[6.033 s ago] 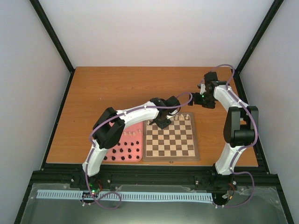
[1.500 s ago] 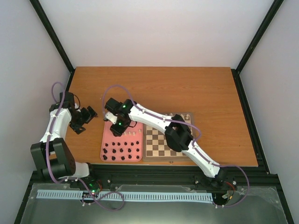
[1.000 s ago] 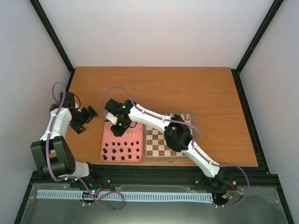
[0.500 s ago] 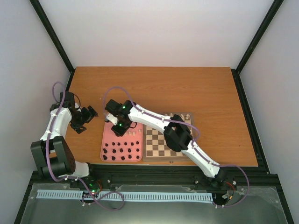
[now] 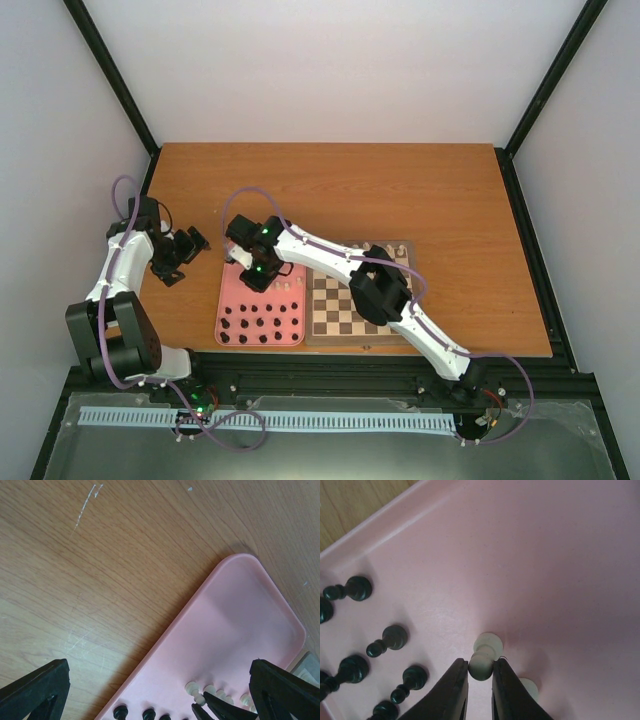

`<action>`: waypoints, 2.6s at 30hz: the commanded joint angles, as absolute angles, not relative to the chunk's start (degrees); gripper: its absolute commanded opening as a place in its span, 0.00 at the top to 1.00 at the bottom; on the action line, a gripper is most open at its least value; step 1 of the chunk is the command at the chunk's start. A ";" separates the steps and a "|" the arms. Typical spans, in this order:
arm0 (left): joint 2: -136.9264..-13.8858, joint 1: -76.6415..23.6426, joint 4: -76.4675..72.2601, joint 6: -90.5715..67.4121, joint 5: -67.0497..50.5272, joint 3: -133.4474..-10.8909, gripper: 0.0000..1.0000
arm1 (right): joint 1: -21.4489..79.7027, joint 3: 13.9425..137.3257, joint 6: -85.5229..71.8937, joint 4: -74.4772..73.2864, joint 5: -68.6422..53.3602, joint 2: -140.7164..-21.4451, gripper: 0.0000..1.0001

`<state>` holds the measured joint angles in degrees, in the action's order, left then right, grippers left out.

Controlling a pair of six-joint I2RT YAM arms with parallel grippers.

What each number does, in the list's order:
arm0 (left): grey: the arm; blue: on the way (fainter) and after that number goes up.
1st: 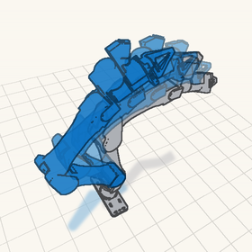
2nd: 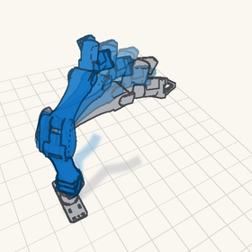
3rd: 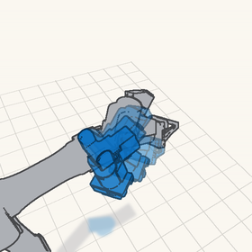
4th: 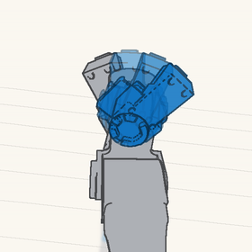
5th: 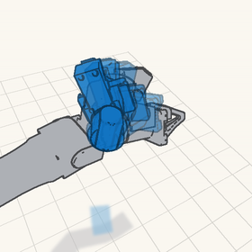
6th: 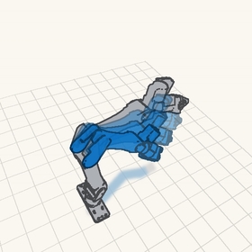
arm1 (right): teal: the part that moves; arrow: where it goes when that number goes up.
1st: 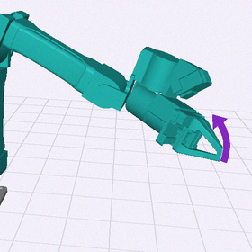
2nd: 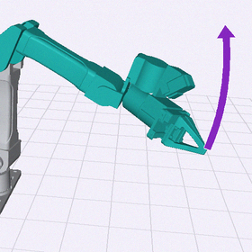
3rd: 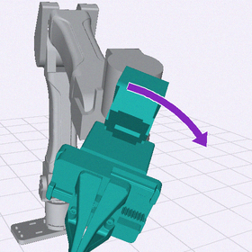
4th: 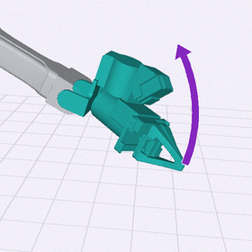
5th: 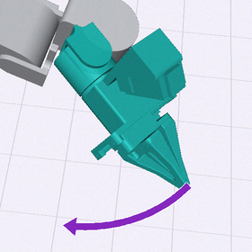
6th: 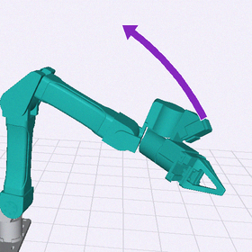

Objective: Set up the chess pieces on the board
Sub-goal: Pick up the chess piece from the storage box, then place the chess piece on the chessboard.

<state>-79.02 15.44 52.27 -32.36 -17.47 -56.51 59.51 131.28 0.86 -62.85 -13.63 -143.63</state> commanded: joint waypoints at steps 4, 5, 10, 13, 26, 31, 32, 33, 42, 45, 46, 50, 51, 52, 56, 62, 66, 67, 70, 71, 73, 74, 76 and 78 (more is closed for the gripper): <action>-79.27 15.67 50.98 -32.61 -18.61 -57.09 0.00 | 59.98 131.28 0.87 -63.15 -12.16 -144.59 0.91; -79.22 15.65 50.93 -32.65 -18.63 -57.08 0.00 | 60.00 131.32 0.82 -63.15 -12.14 -144.58 0.92; -79.20 15.64 50.89 -32.59 -18.70 -56.96 0.00 | 59.99 131.51 0.62 -63.11 -10.46 -144.54 0.97; -79.02 15.66 50.92 -32.55 -18.72 -56.87 0.00 | 59.96 131.86 0.59 -62.86 -9.36 -144.09 0.97; -79.10 15.64 50.93 -32.52 -18.89 -56.89 0.00 | 58.16 134.52 1.58 -61.19 -4.49 -134.04 0.97; -79.22 15.65 50.85 -32.52 -18.80 -57.08 0.00 | 55.26 132.27 -0.01 -63.51 -2.59 -129.56 0.97; -79.27 15.65 50.83 -32.52 -18.90 -57.17 0.00 | 54.61 130.85 -0.33 -63.77 -2.21 -128.31 0.97; -79.33 15.64 50.80 -32.54 -19.02 -57.21 0.00 | 53.80 128.80 -0.54 -63.92 -1.89 -126.73 0.97; -80.23 15.67 50.91 -32.43 -18.91 -57.79 0.00 | 45.09 105.67 -2.37 -64.83 1.21 -109.99 0.97; -80.55 15.67 50.85 -32.37 -18.89 -57.85 0.00 | 42.35 99.17 -2.90 -64.19 0.39 -105.26 0.97; -80.71 15.65 50.78 -32.35 -18.94 -57.90 0.00 | 41.69 97.22 -3.10 -63.81 0.16 -103.70 0.97; -81.16 15.66 50.81 -32.34 -19.14 -58.31 0.00 | 39.39 88.76 -3.92 -61.64 -0.43 -101.07 0.97; -81.31 15.65 50.82 -32.27 -19.23 -58.47 0.00 | 38.70 86.98 -4.06 -60.94 -0.58 -100.79 0.97; -81.38 15.68 50.85 -32.26 -19.37 -58.59 0.00 | 38.15 85.38 -4.12 -60.28 -0.98 -100.55 0.97; -81.55 15.65 50.98 -32.17 -19.25 -58.97 0.00 | 37.44 82.33 -3.78 -58.35 -1.88 -100.94 0.97; -81.65 15.65 51.12 -32.12 -19.12 -59.16 0.00 | 37.36 82.54 -3.98 -57.27 -0.69 -103.42 0.97; -81.61 15.65 51.22 -32.00 -18.72 -59.38 0.00 | 37.35 83.40 -3.40 -57.59 -0.61 -105.47 0.97; -81.64 15.67 51.25 -31.99 -18.65 -59.43 0.00 | 37.35 83.54 -3.35 -57.57 -0.61 -105.92 0.97; -81.65 15.69 51.27 -32.00 -18.59 -59.52 0.00 | 37.35 83.95 -3.34 -57.61 -0.04 -107.18 0.97; -81.57 15.66 51.39 -31.95 -18.67 -59.60 0.00 | 37.35 84.18 -3.44 -57.57 0.00 -107.48 0.97; -81.76 15.65 51.38 -31.87 -18.71 -59.72 0.00 | 37.30 84.86 -3.58 -57.48 0.01 -108.17 0.97; -81.81 15.66 51.42 -31.82 -18.72 -59.78 0.00 | 37.28 85.17 -3.60 -57.50 0.10 -108.49 0.97; -81.80 15.65 51.35 -31.82 -18.59 -59.83 0.00 | 37.27 85.65 -3.60 -57.54 0.20 -109.08 0.97; -81.84 15.65 51.36 -31.82 -18.61 -59.91 0.00 | 37.27 85.92 -3.53 -57.49 0.19 -109.48 0.97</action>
<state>-81.41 15.44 51.62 -32.34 -18.59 -57.69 37.58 83.99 -3.46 -58.04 -0.62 -108.53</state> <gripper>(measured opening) 0.998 0.090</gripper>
